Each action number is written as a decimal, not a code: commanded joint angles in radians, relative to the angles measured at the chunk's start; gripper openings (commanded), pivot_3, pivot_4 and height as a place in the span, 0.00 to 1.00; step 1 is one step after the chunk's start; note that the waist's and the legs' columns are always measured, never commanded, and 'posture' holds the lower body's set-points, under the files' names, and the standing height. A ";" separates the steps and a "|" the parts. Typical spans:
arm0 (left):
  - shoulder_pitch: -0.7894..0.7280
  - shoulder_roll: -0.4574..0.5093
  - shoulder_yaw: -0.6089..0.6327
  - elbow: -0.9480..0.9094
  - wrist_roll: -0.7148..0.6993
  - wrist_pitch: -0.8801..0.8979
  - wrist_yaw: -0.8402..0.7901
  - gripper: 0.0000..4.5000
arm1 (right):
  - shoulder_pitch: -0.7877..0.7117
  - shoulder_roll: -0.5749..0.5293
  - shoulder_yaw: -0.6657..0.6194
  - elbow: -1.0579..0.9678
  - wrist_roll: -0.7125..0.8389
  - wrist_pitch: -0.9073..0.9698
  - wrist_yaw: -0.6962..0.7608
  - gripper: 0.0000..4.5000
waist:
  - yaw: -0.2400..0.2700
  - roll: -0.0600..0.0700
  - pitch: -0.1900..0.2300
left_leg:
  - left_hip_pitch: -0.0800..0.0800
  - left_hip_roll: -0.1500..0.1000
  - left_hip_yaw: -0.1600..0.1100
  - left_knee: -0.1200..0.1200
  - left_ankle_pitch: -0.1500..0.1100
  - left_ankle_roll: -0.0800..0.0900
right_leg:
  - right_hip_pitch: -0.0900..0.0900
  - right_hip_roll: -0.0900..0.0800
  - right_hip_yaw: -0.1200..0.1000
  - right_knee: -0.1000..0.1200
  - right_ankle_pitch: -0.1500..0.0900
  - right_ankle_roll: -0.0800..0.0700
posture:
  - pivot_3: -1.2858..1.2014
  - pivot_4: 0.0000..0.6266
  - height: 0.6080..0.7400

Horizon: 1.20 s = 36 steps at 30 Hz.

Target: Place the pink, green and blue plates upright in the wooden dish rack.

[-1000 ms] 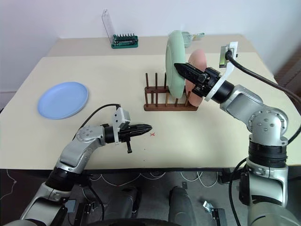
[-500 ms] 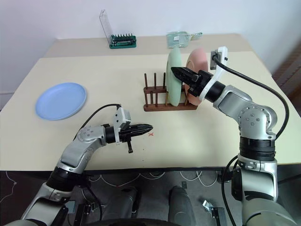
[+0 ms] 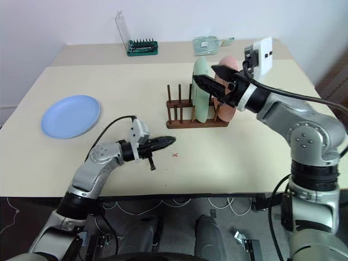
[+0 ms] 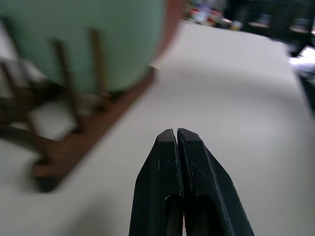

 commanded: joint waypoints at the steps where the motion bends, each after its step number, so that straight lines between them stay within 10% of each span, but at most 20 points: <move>1: -0.048 0.010 0.238 -0.017 -0.095 0.031 0.166 0.13 | 0.062 -0.128 0.069 -0.119 -0.162 -0.100 0.132 0.87 | -0.002 -0.001 0.000 | 0.000 0.000 0.000 0.000 0.000 0.000 | 0.000 0.000 0.000 0.000 0.000 0.000 | 0.52 0.24 1.00; 7: -0.082 0.110 0.557 0.091 0.010 0.088 0.624 0.77 | 0.068 -0.126 0.197 -0.123 -0.317 -0.224 0.224 0.87 | -0.026 -0.002 0.001 | 0.002 0.002 0.001 -0.001 0.000 0.000 | -0.001 0.001 0.000 0.001 -0.002 0.003 | 0.52 0.24 1.00; 10: -0.119 0.134 0.696 0.158 0.029 0.232 0.878 0.77 | 0.056 -0.083 0.194 -0.087 -0.325 -0.231 0.241 0.87 | -0.021 -0.006 0.003 | 0.001 0.001 0.000 0.000 0.000 0.000 | 0.000 0.001 0.000 0.001 0.000 0.001 | 0.52 0.24 1.00; 22: -0.159 0.084 0.795 0.177 -0.080 0.545 1.027 0.77 | 0.065 -0.048 0.182 -0.058 -0.382 -0.249 0.298 0.87 | 0.020 -0.017 0.006 | 0.000 0.000 -0.002 0.000 0.001 -0.002 | -0.001 0.000 -0.001 0.001 0.000 0.000 | 0.52 0.24 1.00; 30: -0.208 0.071 0.818 0.254 -0.122 0.543 1.052 0.02 | 0.094 -0.050 0.163 -0.093 -0.394 -0.244 0.286 0.87 | 0.019 -0.017 0.006 | 0.000 0.000 -0.001 0.000 0.001 -0.003 | -0.001 0.000 -0.001 0.001 0.000 0.000 | 0.52 0.24 1.00; 36: -0.231 0.050 0.819 0.243 -0.147 0.508 1.060 0.01 | 0.087 -0.045 0.171 -0.098 -0.414 -0.253 0.282 0.87 | 0.019 -0.017 0.006 | 0.001 0.000 -0.001 0.000 0.001 -0.003 | 0.000 0.000 -0.001 0.001 0.000 0.000 | 0.52 0.24 1.00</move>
